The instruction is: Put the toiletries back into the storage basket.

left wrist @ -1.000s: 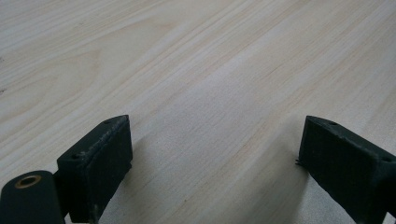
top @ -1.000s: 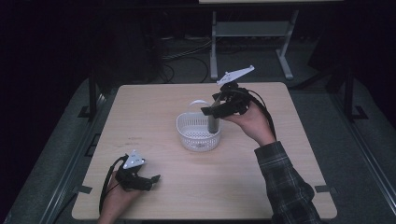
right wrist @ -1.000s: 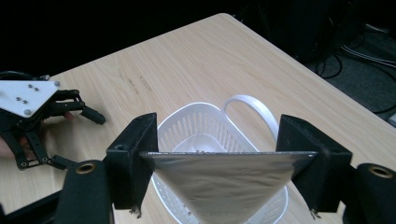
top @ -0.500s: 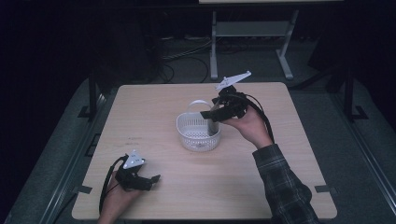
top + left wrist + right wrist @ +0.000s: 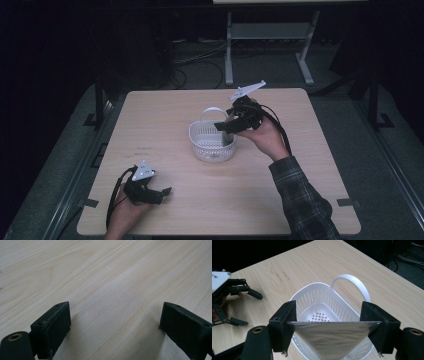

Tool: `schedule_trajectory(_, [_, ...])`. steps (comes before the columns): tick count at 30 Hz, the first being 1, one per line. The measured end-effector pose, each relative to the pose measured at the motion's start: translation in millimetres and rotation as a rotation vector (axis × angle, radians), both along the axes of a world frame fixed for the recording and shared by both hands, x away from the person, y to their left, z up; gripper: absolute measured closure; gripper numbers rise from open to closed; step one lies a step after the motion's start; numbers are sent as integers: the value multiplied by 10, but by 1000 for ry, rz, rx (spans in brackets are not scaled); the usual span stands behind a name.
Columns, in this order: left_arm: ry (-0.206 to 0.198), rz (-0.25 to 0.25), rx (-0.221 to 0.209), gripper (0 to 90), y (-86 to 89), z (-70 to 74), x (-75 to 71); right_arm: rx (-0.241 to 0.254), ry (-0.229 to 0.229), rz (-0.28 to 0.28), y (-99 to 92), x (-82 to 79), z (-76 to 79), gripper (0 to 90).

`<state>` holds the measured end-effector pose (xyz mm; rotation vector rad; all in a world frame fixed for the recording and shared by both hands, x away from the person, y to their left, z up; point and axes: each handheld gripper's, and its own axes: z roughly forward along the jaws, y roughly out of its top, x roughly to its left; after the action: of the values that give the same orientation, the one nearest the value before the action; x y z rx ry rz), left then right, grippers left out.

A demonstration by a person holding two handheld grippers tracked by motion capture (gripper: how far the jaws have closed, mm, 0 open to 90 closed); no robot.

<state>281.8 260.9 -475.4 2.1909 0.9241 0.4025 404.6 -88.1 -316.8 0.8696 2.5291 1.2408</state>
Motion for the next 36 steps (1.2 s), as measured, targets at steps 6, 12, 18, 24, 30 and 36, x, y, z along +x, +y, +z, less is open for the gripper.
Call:
schedule_trajectory(6, [0,0,0,88,0,0,0,-10,4,1,36,14,-46,299])
schedule_trajectory(12, [0,0,-1,88,-1,0,0,-9,9,0,60,15,-100,299])
schedule_trajectory(18, [2,-1,0,88,0,0,-1,-18,21,-7,63,28,-199,299])
schedule_trajectory(24, [2,-1,0,88,0,0,-1,-25,25,-13,65,41,-254,299])
schedule_trajectory(30, [2,-2,0,88,0,1,-3,-31,33,-23,59,56,-342,299])
schedule_trajectory(36, [2,-2,-1,88,1,0,-3,-34,37,-28,44,76,-414,299])
